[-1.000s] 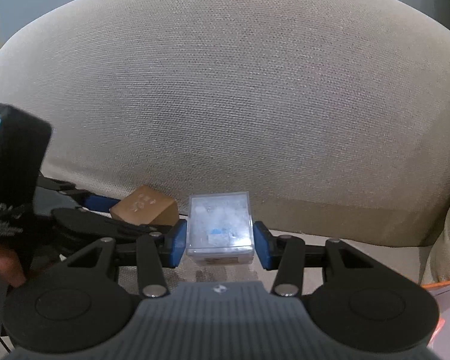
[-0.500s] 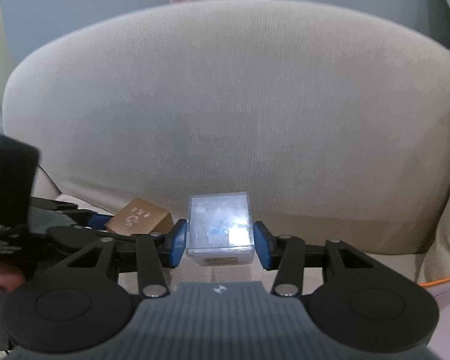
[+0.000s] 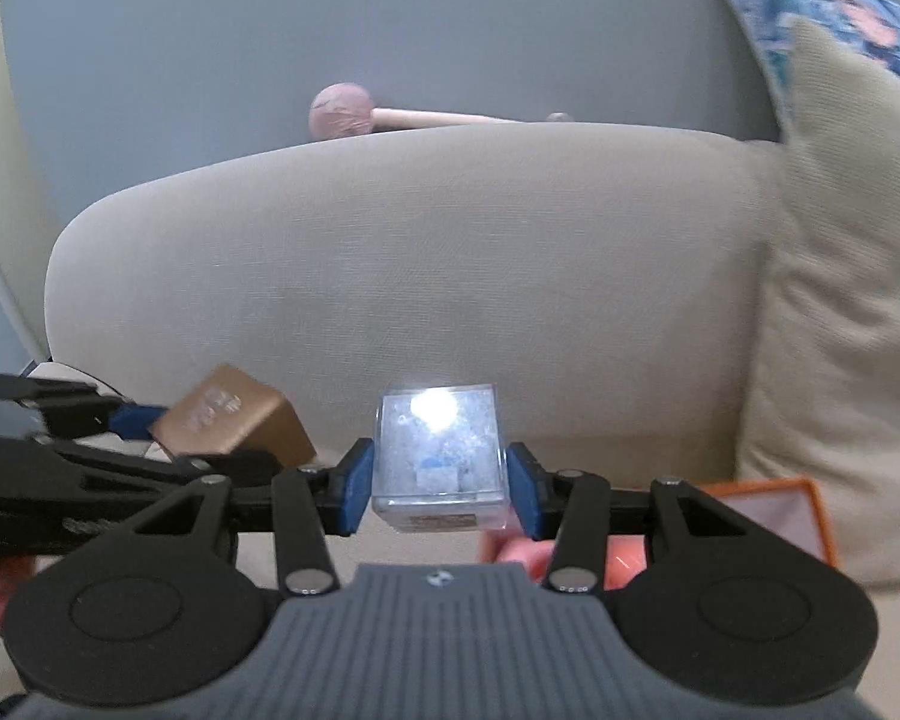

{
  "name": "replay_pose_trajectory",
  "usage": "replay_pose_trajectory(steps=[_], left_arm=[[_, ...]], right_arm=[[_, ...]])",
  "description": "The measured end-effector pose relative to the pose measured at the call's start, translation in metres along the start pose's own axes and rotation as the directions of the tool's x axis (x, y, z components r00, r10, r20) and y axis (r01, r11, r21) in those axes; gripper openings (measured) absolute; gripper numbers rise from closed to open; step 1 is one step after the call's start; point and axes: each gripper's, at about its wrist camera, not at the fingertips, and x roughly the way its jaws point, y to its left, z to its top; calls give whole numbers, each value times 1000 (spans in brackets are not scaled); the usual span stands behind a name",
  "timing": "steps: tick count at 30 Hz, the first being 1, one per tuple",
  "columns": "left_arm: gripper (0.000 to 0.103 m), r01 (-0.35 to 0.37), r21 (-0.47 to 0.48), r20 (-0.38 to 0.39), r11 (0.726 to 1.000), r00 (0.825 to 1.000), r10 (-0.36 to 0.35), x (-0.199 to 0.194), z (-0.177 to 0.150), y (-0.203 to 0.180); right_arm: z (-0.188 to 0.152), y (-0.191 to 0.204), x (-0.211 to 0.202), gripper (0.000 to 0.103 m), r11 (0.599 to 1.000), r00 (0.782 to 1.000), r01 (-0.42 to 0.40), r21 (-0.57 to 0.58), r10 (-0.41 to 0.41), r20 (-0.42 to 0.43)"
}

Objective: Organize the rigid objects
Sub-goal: 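Carry the brown cube with the left tool while the right tool carries the clear cube to the box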

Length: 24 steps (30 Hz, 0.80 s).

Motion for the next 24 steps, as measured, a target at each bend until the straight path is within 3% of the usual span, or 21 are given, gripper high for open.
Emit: replay_pose_trajectory(steps=[6, 11, 18, 24], left_arm=[[67, 59, 56, 11, 997, 998, -60, -23, -6, -57], [67, 119, 106, -18, 987, 993, -117, -20, -16, -104], [67, 194, 176, -98, 965, 979, -178, -6, -39, -158], [67, 233, 227, -185, 946, 964, -193, 21, -53, -180]], right_arm=[[-25, -27, -45, 49, 999, 1000, 19, 46, -18, -19], [-62, -47, -66, 49, 995, 998, 38, 95, -33, -56], [-109, -79, -82, 49, 987, 992, 76, 145, -60, -113], [-134, -93, -82, 49, 987, 987, 82, 135, -62, -147]])
